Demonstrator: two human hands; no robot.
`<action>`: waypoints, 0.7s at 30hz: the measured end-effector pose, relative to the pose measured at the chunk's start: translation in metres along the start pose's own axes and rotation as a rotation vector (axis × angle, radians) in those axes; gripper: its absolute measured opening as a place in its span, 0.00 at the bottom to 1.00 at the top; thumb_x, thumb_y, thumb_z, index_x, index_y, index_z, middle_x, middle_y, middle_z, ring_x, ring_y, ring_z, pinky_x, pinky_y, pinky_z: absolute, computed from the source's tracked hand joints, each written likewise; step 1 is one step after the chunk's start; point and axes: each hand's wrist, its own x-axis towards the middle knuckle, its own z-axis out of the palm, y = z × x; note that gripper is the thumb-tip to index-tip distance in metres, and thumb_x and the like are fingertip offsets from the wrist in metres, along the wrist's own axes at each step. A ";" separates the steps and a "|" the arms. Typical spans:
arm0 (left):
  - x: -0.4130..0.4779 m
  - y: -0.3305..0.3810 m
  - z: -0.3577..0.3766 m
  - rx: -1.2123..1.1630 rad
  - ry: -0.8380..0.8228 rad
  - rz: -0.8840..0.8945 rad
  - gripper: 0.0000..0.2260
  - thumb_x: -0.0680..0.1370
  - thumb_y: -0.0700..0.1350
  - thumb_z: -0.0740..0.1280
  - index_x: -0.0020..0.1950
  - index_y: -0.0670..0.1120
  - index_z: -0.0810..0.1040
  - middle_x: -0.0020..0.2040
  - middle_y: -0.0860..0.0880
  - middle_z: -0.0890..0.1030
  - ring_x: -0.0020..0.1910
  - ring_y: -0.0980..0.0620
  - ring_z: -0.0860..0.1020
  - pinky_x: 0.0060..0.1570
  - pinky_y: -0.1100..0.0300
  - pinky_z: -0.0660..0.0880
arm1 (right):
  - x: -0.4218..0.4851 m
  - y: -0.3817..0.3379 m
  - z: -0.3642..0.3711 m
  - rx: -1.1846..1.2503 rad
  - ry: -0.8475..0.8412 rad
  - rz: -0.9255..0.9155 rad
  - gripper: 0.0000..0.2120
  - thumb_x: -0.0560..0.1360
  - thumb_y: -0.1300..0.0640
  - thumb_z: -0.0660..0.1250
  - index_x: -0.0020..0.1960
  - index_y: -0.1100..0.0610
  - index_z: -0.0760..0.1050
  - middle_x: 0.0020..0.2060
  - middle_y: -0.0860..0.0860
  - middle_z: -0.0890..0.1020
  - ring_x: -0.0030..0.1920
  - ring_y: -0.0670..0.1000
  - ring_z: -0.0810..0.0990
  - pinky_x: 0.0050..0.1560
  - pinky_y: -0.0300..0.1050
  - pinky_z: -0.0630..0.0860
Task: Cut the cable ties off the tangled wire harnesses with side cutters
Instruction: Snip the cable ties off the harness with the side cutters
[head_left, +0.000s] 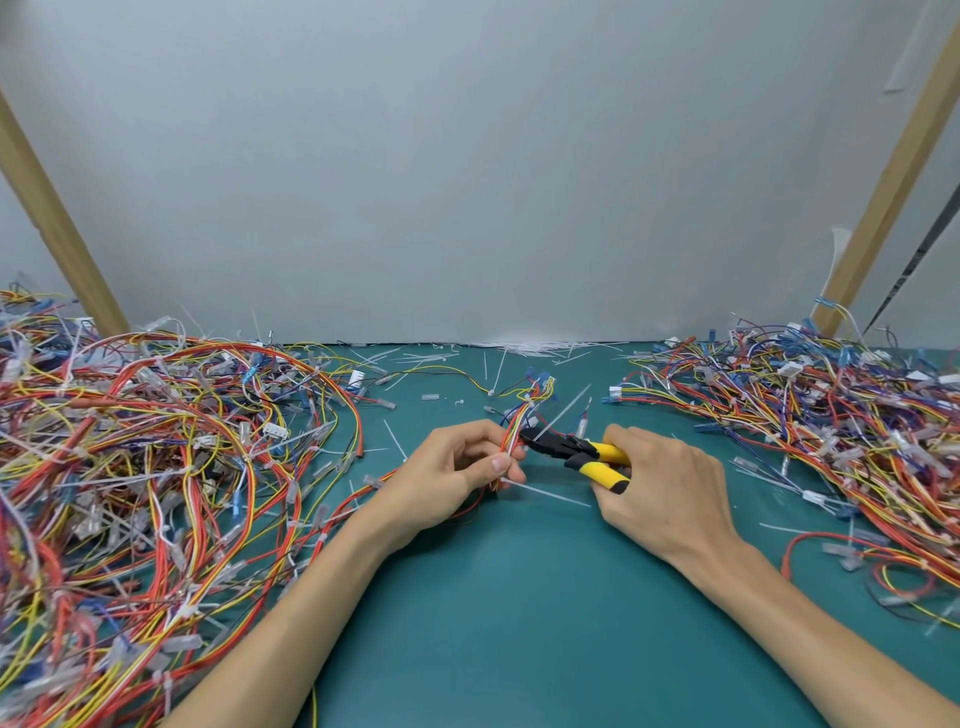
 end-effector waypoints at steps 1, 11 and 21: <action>0.000 0.000 0.000 -0.001 -0.001 0.000 0.06 0.81 0.36 0.62 0.49 0.44 0.77 0.41 0.52 0.83 0.49 0.54 0.79 0.53 0.67 0.72 | 0.000 0.000 0.000 0.000 -0.003 -0.002 0.12 0.68 0.46 0.68 0.37 0.50 0.68 0.29 0.46 0.73 0.31 0.53 0.67 0.28 0.42 0.58; 0.000 0.001 0.000 -0.004 -0.010 0.003 0.05 0.81 0.35 0.62 0.48 0.43 0.77 0.42 0.49 0.83 0.49 0.61 0.80 0.50 0.70 0.71 | 0.000 0.000 0.000 -0.014 -0.031 -0.006 0.12 0.69 0.44 0.66 0.37 0.50 0.68 0.29 0.47 0.74 0.31 0.53 0.67 0.28 0.42 0.57; 0.000 -0.001 -0.001 -0.002 -0.011 0.005 0.05 0.81 0.35 0.62 0.50 0.41 0.77 0.41 0.51 0.84 0.58 0.58 0.80 0.53 0.69 0.72 | -0.001 0.000 0.001 0.022 -0.014 -0.005 0.12 0.69 0.44 0.67 0.38 0.50 0.68 0.30 0.47 0.74 0.31 0.53 0.68 0.28 0.43 0.61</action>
